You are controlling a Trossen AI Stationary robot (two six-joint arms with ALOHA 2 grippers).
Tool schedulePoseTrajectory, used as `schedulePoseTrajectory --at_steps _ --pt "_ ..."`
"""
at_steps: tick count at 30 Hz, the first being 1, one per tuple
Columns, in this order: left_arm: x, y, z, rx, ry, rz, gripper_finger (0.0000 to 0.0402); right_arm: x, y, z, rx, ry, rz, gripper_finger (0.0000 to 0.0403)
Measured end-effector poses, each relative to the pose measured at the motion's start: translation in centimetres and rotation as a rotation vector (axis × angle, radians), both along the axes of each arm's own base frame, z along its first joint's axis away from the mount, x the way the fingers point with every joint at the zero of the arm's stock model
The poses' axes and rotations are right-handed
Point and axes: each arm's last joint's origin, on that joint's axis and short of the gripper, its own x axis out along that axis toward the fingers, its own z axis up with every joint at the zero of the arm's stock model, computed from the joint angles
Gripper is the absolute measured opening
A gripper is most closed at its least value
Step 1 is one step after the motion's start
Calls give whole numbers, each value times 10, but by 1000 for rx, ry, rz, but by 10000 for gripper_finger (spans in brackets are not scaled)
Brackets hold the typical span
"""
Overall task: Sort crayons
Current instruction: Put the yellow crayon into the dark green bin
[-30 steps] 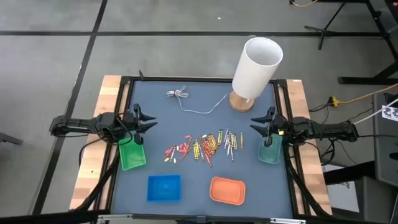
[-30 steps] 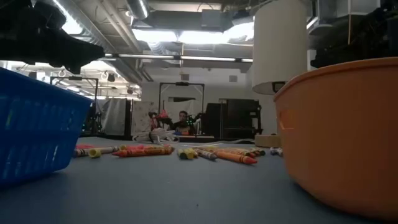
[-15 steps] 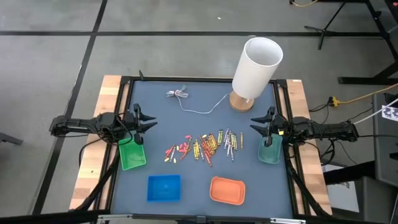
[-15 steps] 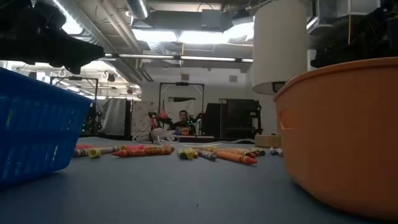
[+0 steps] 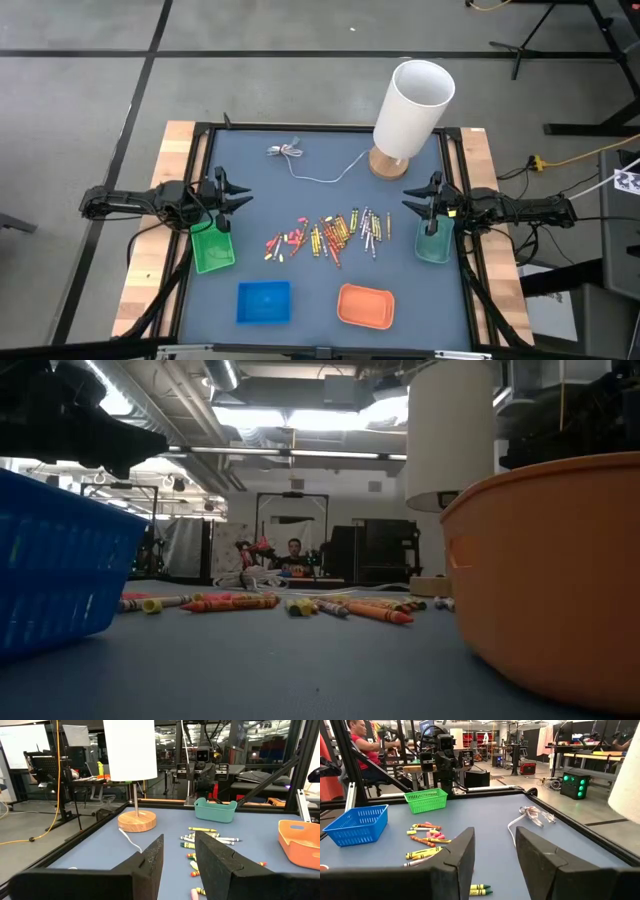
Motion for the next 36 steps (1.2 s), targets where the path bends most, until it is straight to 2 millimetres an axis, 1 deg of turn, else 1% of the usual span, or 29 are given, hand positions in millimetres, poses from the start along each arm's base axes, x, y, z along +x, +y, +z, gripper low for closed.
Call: schedulePoseTrajectory --at_steps 3,8,16,19,23,25,28,32,34,36 --pt "0 0 0 0 1 1 97 0 0 4 -12 -35 -11 140" --pt "0 0 0 0 0 1 97 0 0 4 -2 -44 -8 140" --pt "0 0 0 0 0 1 97 0 1 4 -2 -42 43 140" --pt "0 0 0 0 0 0 97 0 1 8 25 -81 44 140" --pt "0 0 0 0 0 0 97 -2 1 19 138 -218 57 140" --pt "0 0 0 0 0 1 97 -3 1 24 143 -256 59 140" --pt "0 0 0 0 0 0 97 -4 1 36 140 -266 55 140" --pt "0 0 0 0 -1 1 97 5 1 57 110 -208 44 140" --pt "0 0 0 0 -1 1 97 14 2 68 94 -142 23 140" --pt "0 0 0 0 -1 0 97 24 2 78 85 -33 -20 140"
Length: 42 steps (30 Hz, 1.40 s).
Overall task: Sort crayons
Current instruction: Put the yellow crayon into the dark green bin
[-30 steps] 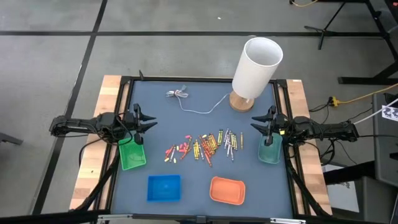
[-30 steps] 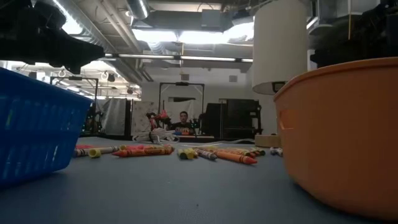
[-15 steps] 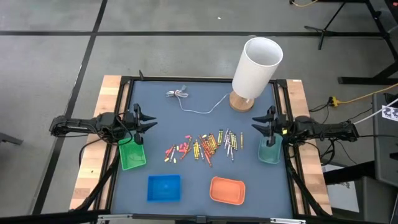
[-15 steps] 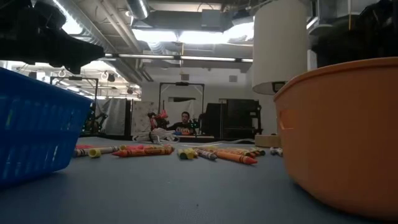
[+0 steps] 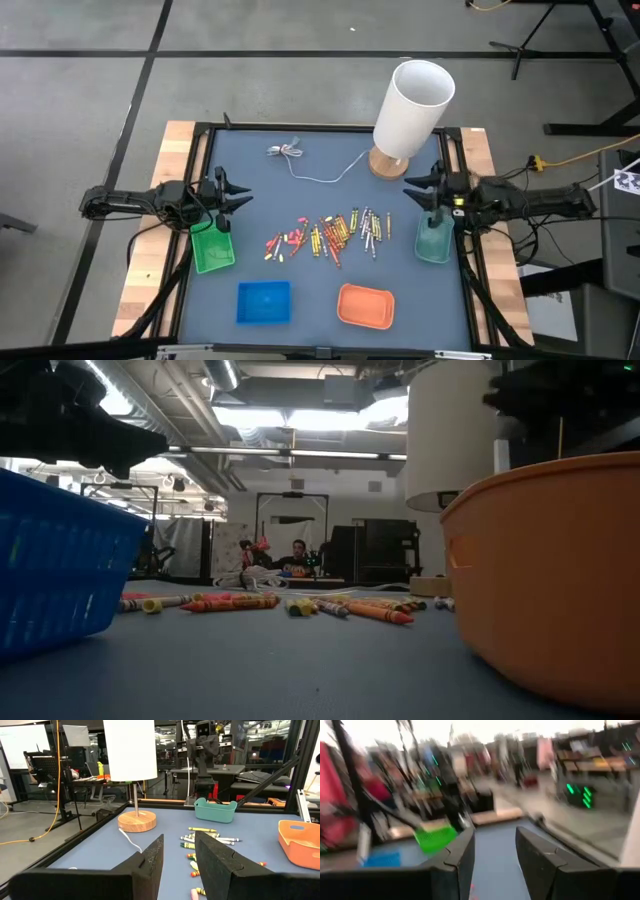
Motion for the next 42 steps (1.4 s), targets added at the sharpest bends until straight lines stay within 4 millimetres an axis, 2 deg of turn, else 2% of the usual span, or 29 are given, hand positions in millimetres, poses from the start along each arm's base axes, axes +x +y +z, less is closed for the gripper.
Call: schedulePoseTrajectory --at_steps 7,13,18,23,33,42 --pt "0 0 0 -1 0 0 97 33 1 29 158 507 -124 140" --pt "0 0 0 -1 0 0 97 65 5 31 297 843 -261 140" --pt "0 0 0 -2 0 0 97 93 9 15 345 1020 -296 140" --pt "0 0 0 -3 0 0 97 112 12 -12 404 1157 -320 140" --pt "0 0 0 -4 0 0 97 132 14 -52 549 1261 -523 140" --pt "0 0 0 -4 0 0 97 141 15 -78 571 1340 -603 140"
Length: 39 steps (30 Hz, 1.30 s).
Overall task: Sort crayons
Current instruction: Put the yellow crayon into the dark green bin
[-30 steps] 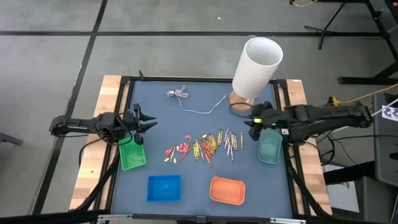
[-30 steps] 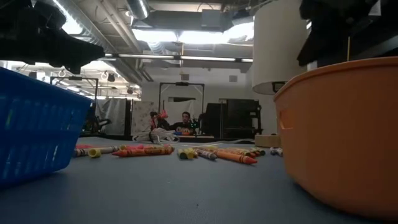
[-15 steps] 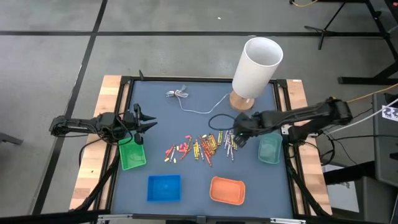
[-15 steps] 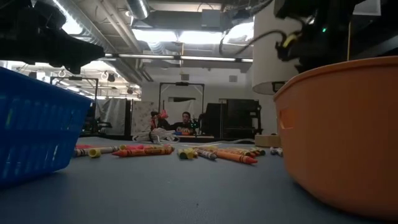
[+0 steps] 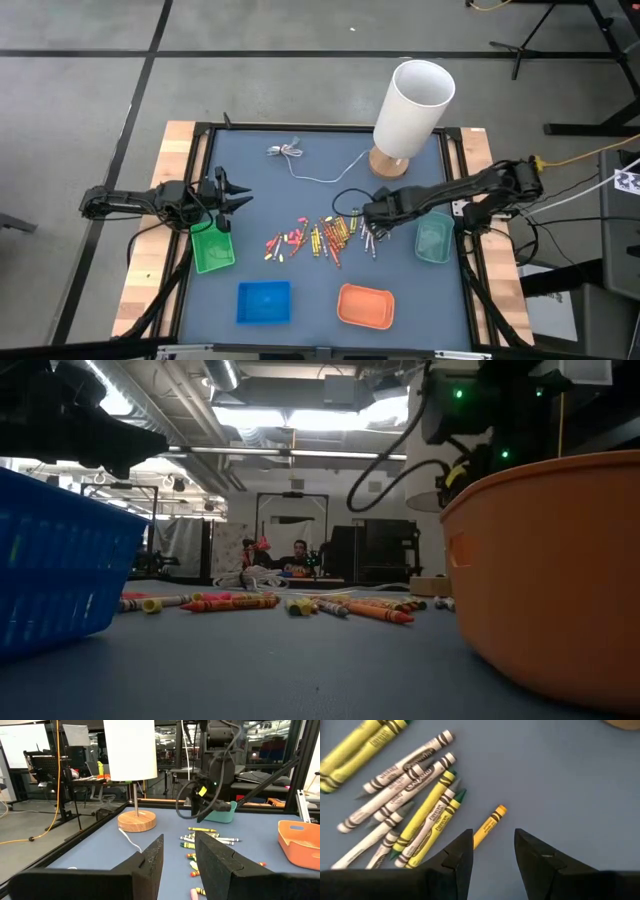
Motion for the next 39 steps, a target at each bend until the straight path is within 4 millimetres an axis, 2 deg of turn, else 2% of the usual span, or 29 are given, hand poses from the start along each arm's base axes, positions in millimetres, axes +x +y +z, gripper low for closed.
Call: schedulePoseTrajectory --at_steps 18,26,30,39 --pt "0 0 0 0 0 0 97 8 3 -33 50 126 3 140" --pt "0 0 0 0 0 0 97 10 4 -35 99 127 3 139" --pt "0 0 0 0 0 0 97 10 4 -35 114 122 2 120" --pt "0 0 0 0 0 0 97 11 6 -36 157 115 1 47"
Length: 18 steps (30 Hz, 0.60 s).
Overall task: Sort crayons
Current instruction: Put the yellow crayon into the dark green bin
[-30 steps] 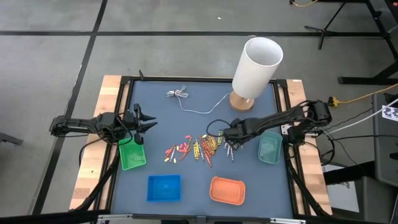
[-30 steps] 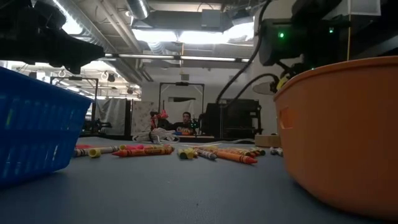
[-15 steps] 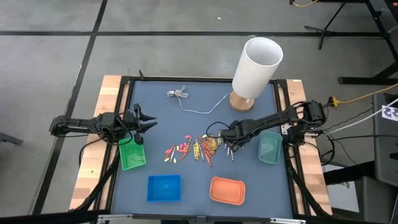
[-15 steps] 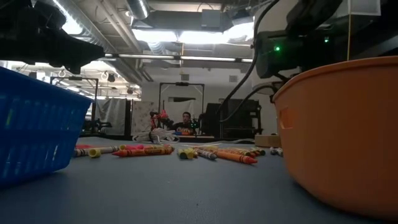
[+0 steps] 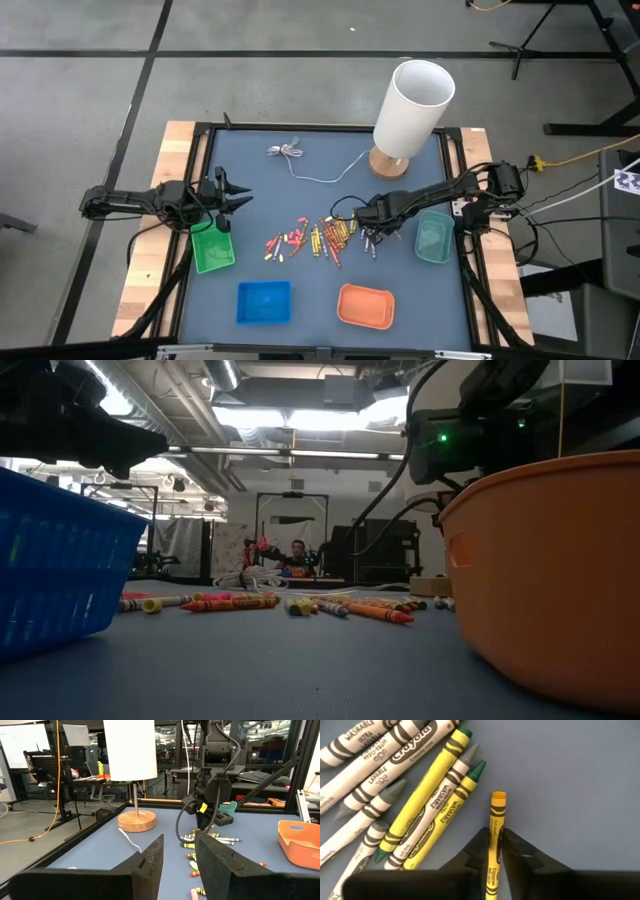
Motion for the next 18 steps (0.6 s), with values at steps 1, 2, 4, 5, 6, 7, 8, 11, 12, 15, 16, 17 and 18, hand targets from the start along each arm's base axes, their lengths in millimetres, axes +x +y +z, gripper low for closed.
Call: schedulePoseTrajectory --at_steps 1,2,4,5,6,7,8,11,12,15,16,17,18 --pt "0 0 0 0 0 0 97 0 0 0 1 0 1 41" --pt "0 0 0 0 0 0 97 0 0 0 2 0 6 35" --pt "0 0 0 0 0 0 97 0 0 0 5 -2 29 26" --pt "0 0 0 0 0 0 97 0 0 0 6 -2 42 23" --pt "0 0 0 0 0 0 97 0 0 0 6 -1 50 20" --pt "0 0 0 0 0 0 97 0 0 0 4 -1 52 19" --pt "0 0 0 0 0 0 97 0 0 0 2 -1 53 18" --pt "0 0 0 0 0 0 97 0 0 0 -1 0 67 17" --pt "0 0 0 0 0 0 97 0 0 0 0 1 80 16" --pt "0 0 0 0 0 0 97 2 0 2 5 4 121 16" --pt "0 0 0 0 0 0 97 3 0 4 10 6 131 16" --pt "0 0 0 0 1 0 97 5 1 6 23 2 139 15" --pt "0 0 0 0 0 0 97 7 2 9 32 -1 156 15"
